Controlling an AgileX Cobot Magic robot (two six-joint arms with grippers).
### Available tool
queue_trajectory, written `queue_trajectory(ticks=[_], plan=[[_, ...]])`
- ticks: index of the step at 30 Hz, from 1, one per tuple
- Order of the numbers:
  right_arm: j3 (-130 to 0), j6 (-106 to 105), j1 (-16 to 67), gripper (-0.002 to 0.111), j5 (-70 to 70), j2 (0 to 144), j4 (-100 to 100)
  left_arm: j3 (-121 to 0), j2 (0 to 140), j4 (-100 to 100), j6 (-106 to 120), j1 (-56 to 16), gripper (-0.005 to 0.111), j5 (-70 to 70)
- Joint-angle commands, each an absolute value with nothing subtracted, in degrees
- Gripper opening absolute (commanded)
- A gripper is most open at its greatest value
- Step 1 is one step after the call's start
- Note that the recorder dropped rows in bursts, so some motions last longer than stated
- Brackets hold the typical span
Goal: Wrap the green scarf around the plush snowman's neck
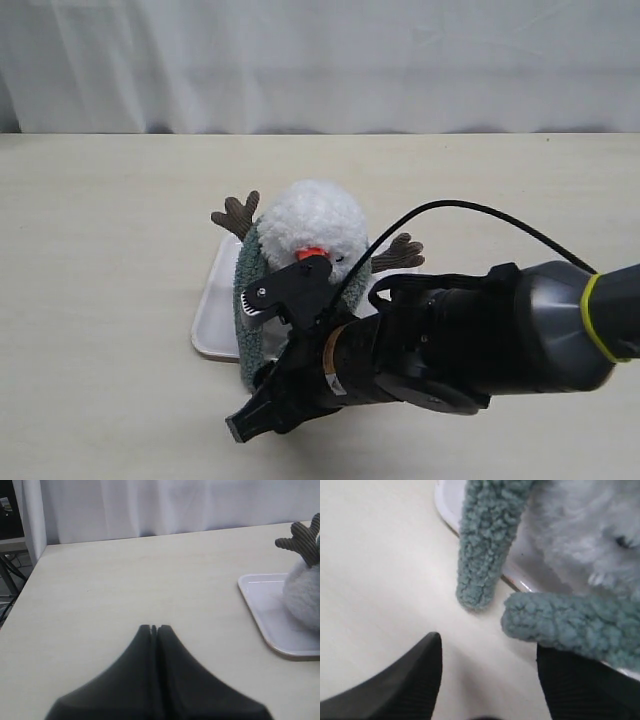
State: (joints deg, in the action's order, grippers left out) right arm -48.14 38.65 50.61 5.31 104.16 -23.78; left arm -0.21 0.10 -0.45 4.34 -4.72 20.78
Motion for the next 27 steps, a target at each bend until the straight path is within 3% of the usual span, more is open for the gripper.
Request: queue_trajectory(ticks=[1, 7, 15, 17, 20, 21, 22, 25, 27], plan=[[-47.9, 38.0, 52.9, 0.054, 4.0, 103.6, -21.6, 0.0, 0.0, -0.5, 4.2, -4.6, 0.0, 20.2], [-49.9, 36.4, 58.1, 0.054, 1.6, 96.5, -21.6, 0.0, 0.0, -0.5, 4.2, -4.6, 0.0, 20.2], [-51.2, 36.4, 57.1, 0.053, 6.3, 85.1, -26.6, 0.0, 0.0, -0.5, 4.2, -4.6, 0.0, 20.2], [-51.2, 36.5, 54.3, 0.044, 8.2, 83.6, -26.6, 0.0, 0.0, -0.5, 4.2, -4.6, 0.0, 20.2], [-51.2, 36.6, 48.8, 0.02, 9.3, 83.5, -26.6, 0.0, 0.0, -0.5, 4.2, -4.6, 0.0, 20.2], [-51.2, 36.5, 47.9, 0.019, 9.3, 83.5, -26.6, 0.0, 0.0, -0.5, 4.2, -4.6, 0.0, 20.2], [-51.2, 34.5, 46.2, 0.023, 9.3, 83.5, -26.6, 0.0, 0.0, -0.5, 4.2, -4.6, 0.0, 20.2], [-51.2, 33.8, 44.5, 0.061, 9.3, 83.5, -26.6, 0.0, 0.0, -0.5, 4.2, -4.6, 0.0, 20.2], [-51.6, 33.8, 44.5, 0.065, 9.8, 83.5, -26.6, 0.0, 0.0, -0.5, 4.2, -4.6, 0.0, 20.2]])
